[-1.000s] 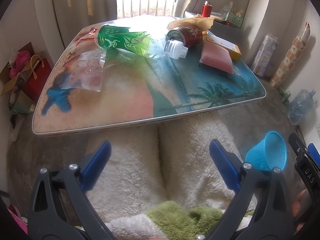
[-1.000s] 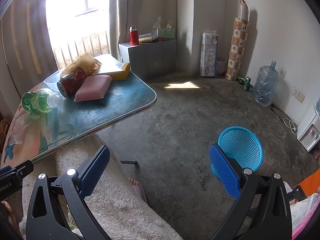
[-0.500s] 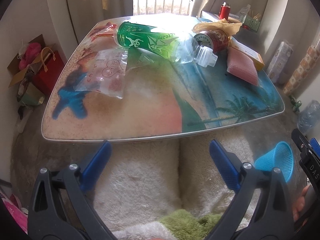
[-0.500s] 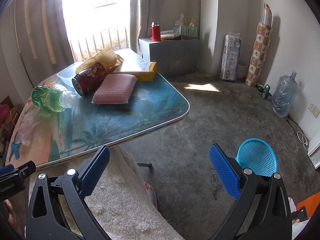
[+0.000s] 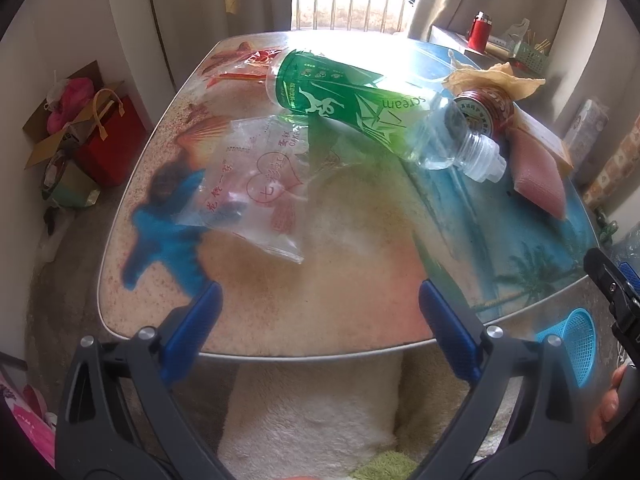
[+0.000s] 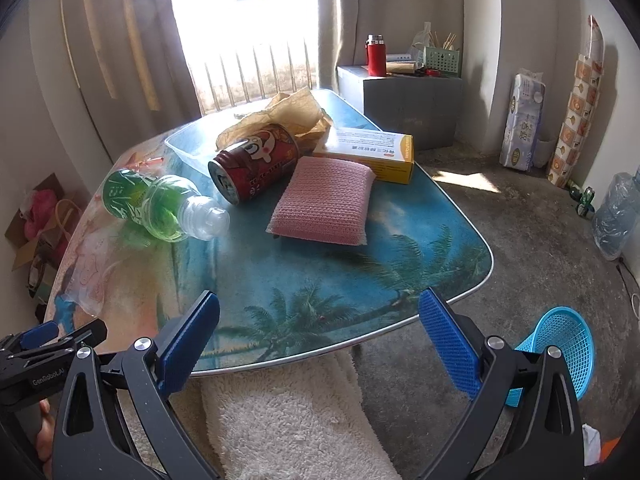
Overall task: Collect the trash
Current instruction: 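Reach the left gripper to the pink sponge and grasp it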
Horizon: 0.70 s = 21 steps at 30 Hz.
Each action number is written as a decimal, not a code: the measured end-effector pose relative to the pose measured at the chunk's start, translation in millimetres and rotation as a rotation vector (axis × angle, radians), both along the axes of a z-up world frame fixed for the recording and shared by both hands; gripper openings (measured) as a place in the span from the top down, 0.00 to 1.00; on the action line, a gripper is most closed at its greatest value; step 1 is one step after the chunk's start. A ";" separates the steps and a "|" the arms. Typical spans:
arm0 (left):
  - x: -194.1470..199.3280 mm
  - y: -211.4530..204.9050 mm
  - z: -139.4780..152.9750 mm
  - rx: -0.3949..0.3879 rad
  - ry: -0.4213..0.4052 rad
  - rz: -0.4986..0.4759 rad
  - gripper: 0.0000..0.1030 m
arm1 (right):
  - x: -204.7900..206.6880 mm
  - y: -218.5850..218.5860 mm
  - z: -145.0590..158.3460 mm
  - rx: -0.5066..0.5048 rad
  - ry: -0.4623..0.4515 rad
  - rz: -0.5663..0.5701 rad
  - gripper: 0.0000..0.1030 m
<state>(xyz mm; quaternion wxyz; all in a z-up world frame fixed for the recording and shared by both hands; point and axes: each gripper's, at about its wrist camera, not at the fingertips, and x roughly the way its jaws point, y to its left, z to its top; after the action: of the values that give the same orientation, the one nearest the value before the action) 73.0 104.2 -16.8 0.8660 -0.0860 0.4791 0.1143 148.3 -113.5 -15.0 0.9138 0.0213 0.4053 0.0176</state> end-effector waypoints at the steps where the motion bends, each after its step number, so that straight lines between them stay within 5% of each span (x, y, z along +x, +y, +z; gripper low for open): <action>1: 3.9 4.7 -2.5 0.003 0.009 0.006 0.08 | 5.8 7.8 -4.4 -0.026 0.013 0.016 0.06; 14: 25.7 42.1 -18.9 0.044 0.066 0.006 0.08 | 49.9 76.2 -53.4 -0.109 0.193 0.216 0.06; 21: 26.3 48.7 -27.7 -0.098 0.070 -0.112 0.08 | 54.2 82.3 -55.4 -0.083 0.180 0.246 0.06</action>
<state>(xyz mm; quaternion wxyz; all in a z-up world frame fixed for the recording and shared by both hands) 99.3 152.9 -44.5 0.8485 -0.0973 0.5183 0.0452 202.5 -31.2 -70.5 0.8649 -0.0648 0.4853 0.1105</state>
